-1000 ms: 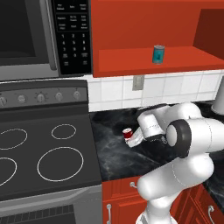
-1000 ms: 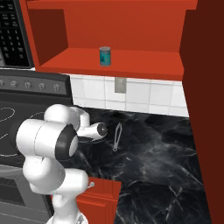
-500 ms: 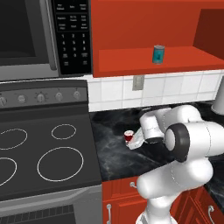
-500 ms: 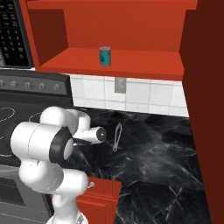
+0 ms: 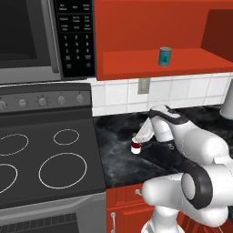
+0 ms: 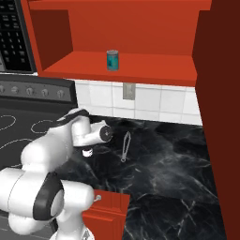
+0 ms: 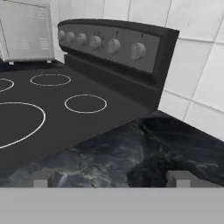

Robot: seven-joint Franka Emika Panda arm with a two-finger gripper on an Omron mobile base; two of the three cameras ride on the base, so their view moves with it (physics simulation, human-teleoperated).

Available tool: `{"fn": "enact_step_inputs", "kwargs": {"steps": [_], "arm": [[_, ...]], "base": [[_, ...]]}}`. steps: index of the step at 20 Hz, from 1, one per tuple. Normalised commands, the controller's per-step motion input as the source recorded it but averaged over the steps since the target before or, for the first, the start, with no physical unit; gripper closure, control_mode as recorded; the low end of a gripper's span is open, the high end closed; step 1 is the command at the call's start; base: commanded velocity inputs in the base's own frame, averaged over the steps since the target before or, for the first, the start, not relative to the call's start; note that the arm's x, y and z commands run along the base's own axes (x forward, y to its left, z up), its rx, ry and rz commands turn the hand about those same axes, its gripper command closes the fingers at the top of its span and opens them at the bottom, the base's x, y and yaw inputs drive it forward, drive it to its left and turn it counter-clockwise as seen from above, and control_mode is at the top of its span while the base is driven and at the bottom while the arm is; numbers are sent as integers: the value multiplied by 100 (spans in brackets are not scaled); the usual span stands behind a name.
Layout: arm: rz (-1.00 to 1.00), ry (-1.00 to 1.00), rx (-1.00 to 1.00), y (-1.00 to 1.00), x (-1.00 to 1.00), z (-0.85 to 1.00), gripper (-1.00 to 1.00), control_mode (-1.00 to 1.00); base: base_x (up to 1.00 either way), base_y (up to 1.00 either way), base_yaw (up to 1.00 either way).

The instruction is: Restock the canned food cabinet by taking the new fresh canned food from the counter and placing it in the cabinet. Then, take the old canned food from the cabinet and place it on the counter.

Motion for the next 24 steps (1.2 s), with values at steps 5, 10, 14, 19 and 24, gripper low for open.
{"fn": "enact_step_inputs", "kwargs": {"steps": [5,10,14,19,24], "arm": [[-1,-16,0,0,-79,100,-100,-100],[0,-8,0,1,-100,100,-100,-100],[5,0,0,4,-100,100,-100,-100],[6,0,-1,14,-100,100,-100,-100],[1,0,-4,34,-100,96,-100,-100]], "base": [[0,0,0],[0,0,0],[0,0,0],[0,0,0],[0,0,0]]}}
